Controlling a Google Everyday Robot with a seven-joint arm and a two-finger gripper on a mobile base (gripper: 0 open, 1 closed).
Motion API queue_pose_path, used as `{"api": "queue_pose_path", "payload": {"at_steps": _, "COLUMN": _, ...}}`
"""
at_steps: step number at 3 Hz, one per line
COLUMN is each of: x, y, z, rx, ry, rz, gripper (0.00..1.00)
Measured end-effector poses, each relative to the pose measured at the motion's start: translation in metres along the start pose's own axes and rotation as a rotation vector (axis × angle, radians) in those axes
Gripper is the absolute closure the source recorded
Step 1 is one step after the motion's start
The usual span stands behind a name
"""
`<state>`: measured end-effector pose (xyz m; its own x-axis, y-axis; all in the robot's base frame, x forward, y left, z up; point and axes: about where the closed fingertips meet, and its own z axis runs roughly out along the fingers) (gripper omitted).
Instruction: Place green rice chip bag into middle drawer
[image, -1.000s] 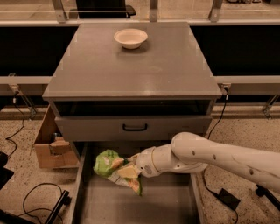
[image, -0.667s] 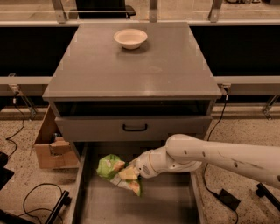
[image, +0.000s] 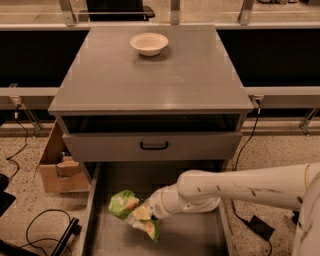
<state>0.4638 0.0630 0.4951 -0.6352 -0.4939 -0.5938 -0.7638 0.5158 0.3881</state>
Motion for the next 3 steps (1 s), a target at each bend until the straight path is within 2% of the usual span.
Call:
{"api": "queue_pose_path", "payload": {"at_steps": 1, "x": 0.0049, "y": -0.0006, "z": 0.0031, "rx": 0.014, "ry": 0.002, "rz": 0.003, "gripper": 1.00}}
{"api": "queue_pose_path", "payload": {"at_steps": 2, "x": 0.0050, "y": 0.0004, "z": 0.0040, "rx": 0.012, "ry": 0.003, "rz": 0.003, "gripper": 0.84}}
{"api": "queue_pose_path", "payload": {"at_steps": 3, "x": 0.0051, "y": 0.0013, "z": 0.0049, "rx": 0.010, "ry": 0.004, "rz": 0.002, "gripper": 0.61}}
